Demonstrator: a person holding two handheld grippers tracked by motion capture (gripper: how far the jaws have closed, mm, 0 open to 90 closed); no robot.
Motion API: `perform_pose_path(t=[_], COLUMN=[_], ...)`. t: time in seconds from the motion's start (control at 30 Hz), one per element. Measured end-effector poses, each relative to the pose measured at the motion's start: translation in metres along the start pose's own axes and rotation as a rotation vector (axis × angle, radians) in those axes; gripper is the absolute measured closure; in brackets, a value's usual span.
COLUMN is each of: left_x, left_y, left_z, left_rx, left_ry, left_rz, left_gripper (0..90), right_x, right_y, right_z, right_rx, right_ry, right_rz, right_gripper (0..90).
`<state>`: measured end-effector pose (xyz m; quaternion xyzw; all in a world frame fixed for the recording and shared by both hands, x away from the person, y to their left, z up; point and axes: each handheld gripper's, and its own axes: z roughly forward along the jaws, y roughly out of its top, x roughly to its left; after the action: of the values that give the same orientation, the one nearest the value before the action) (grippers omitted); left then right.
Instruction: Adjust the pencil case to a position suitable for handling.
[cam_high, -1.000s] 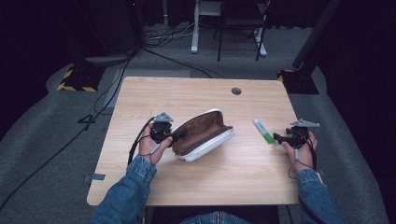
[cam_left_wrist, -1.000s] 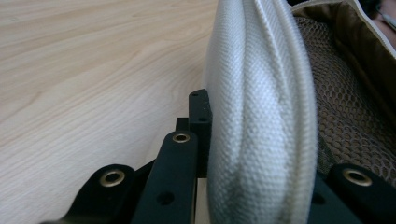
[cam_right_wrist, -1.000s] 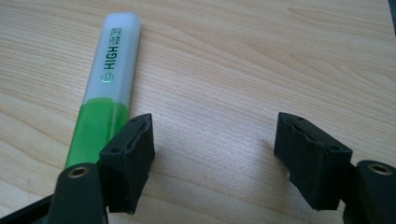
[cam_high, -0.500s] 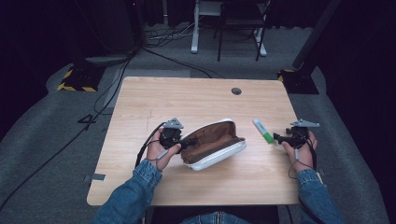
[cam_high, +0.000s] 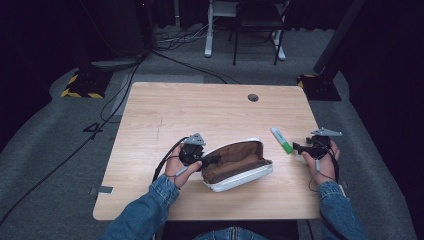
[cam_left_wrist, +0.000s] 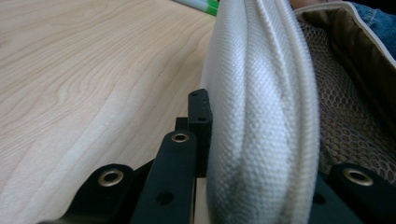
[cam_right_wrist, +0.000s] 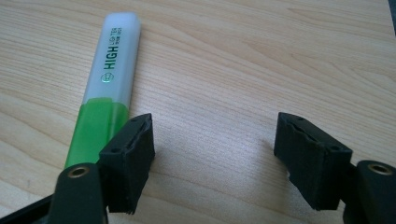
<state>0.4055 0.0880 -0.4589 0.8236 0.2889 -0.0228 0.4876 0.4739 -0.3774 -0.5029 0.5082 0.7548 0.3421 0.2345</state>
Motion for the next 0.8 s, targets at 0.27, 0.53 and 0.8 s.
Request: perform_pose_path(t=[0.27, 0.53, 0.8], left_x=[-0.001, 0.007, 0.022], left_y=[-0.003, -0.006, -0.013], left_z=[0.009, 0.009, 0.009], left_rx=[0.016, 0.033, 0.042], left_ry=[-0.013, 0.021, 0.024], left_rz=[0.023, 0.031, 0.031], left_gripper=[83.8, 83.6, 82.5], right_x=[0.000, 0.000, 0.000], right_y=[0.000, 0.000, 0.000], right_z=[0.000, 0.000, 0.000], right_rx=[0.001, 0.000, 0.001], right_ry=[0.001, 0.000, 0.001], right_rz=[0.000, 0.000, 0.000], right_gripper=[28.9, 29.0, 28.9])
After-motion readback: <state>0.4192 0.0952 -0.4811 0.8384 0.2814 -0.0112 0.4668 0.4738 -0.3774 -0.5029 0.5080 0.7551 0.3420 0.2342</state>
